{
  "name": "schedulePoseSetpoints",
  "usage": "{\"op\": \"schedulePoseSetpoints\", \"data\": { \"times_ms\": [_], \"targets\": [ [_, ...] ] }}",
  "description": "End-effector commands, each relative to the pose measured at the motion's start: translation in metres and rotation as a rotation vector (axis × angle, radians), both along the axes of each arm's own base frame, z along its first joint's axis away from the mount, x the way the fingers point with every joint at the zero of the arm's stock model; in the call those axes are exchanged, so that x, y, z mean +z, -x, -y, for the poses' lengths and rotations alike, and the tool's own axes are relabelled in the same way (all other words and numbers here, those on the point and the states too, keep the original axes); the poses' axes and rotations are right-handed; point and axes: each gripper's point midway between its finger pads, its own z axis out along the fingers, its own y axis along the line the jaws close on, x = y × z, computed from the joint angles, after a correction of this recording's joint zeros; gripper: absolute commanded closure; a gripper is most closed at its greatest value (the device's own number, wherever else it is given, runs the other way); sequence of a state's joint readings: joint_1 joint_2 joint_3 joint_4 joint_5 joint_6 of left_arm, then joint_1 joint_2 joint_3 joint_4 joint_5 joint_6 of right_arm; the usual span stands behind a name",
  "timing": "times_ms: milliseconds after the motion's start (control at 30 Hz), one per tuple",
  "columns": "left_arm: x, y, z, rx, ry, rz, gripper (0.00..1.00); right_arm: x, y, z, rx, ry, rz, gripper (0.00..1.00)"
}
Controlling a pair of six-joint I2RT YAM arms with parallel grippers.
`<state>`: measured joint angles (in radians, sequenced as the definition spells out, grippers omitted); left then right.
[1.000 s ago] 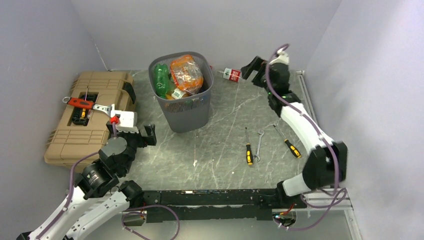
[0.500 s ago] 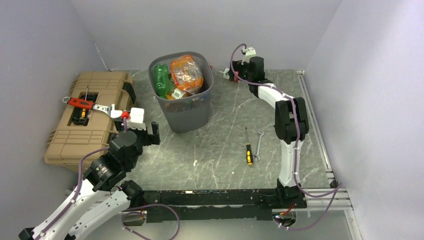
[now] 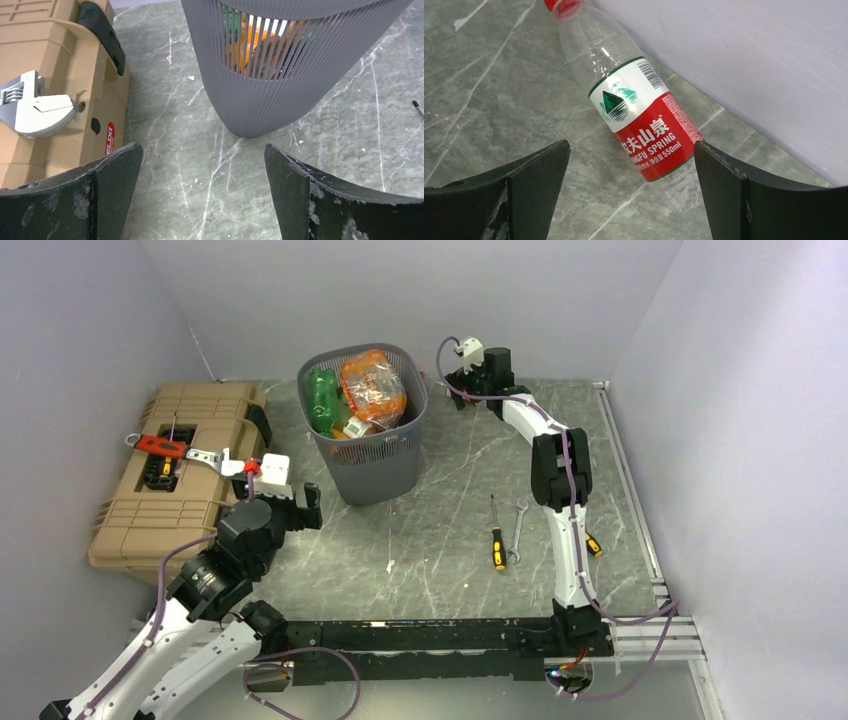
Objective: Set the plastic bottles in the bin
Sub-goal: Pick up the plastic bottle at the center of the board.
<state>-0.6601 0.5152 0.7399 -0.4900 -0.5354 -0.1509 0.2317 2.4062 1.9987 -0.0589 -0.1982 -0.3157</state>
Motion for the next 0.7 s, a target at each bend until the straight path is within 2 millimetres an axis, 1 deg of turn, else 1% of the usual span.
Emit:
{"op": "schedulePoseSetpoints", "data": {
  "times_ms": [0,200,433,533,667],
  "targets": [
    [0.003,-0.005,0.009,-0.027,0.014,0.006,0.03,0.011,-0.008,-0.009,0.063,0.016,0.019,0.01],
    [0.002,-0.004,0.007,-0.023,0.019,0.001,0.03,-0.016,-0.008,-0.009,0.058,0.067,-0.005,0.01],
    [0.001,-0.004,0.007,-0.025,0.016,-0.004,0.03,-0.048,-0.003,-0.009,0.035,0.131,-0.034,0.01],
    [0.001,-0.004,0.007,-0.022,0.017,-0.005,0.03,-0.062,-0.005,-0.003,-0.018,0.187,-0.025,0.01],
    [-0.001,-0.004,0.007,-0.022,0.011,-0.01,0.03,-0.071,-0.011,0.006,-0.085,0.212,-0.018,0.01]
  ]
}}
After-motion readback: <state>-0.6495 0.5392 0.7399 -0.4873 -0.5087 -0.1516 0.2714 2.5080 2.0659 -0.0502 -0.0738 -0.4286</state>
